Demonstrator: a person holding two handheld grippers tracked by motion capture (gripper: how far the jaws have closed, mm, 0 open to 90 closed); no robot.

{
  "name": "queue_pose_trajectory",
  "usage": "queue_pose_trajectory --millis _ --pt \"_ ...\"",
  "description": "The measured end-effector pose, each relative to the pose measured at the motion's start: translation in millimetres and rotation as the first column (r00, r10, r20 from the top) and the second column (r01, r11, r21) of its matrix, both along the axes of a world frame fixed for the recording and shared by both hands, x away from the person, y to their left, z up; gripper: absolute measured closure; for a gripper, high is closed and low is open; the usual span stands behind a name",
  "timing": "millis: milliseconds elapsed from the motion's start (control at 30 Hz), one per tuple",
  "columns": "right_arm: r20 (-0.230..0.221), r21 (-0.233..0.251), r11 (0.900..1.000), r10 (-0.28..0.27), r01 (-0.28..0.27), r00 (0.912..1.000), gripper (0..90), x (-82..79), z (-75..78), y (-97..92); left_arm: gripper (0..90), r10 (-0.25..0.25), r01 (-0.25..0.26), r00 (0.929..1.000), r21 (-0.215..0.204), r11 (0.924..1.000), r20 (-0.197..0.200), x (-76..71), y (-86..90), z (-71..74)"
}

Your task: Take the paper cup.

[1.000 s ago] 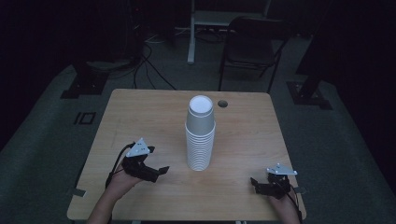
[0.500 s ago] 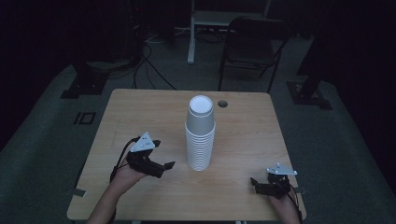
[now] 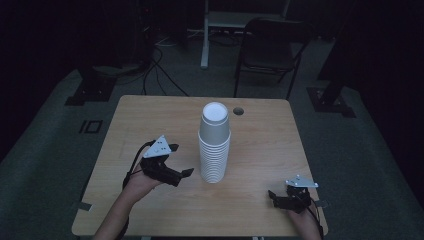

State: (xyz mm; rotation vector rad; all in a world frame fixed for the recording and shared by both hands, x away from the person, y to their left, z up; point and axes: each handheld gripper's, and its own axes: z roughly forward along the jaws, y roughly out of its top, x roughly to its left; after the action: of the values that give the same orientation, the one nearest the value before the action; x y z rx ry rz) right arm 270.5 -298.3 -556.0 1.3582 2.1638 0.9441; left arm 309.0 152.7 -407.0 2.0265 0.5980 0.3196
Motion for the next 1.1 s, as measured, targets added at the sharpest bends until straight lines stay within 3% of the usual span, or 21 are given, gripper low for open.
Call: queue_pose_trajectory --millis 367,500,700,833,1100 --pt "0.000 -0.001 1.0000 0.001 -0.001 1.0000 11.2 0.0 0.0 -0.1 2.0 -0.022 0.022 0.9994 -0.014 0.9997 0.028 3.0 -16.8 9.6" --pt "0.000 0.000 1.0000 0.001 -0.001 1.0000 11.1 0.0 0.0 -0.1 2.0 -0.035 0.036 0.9990 -0.043 0.9984 0.027 4.9 -20.4 13.7" --pt "0.000 0.000 1.0000 0.000 0.000 1.0000 11.1 0.0 0.0 0.0 2.0 -0.035 0.037 0.9980 -0.034 0.9988 0.052 9.8 -30.2 21.4" --pt "0.002 -0.001 1.0000 0.001 -0.001 1.0000 11.2 0.1 -0.1 -0.1 2.0 -0.036 0.040 0.9977 -0.062 0.9973 0.057 12.8 -33.9 22.4" --pt "0.001 0.000 1.0000 0.000 0.000 1.0000 11.2 0.0 0.0 0.0 4.1 -0.040 0.044 0.9967 -0.060 0.9972 0.070 21.4 -39.1 26.9"
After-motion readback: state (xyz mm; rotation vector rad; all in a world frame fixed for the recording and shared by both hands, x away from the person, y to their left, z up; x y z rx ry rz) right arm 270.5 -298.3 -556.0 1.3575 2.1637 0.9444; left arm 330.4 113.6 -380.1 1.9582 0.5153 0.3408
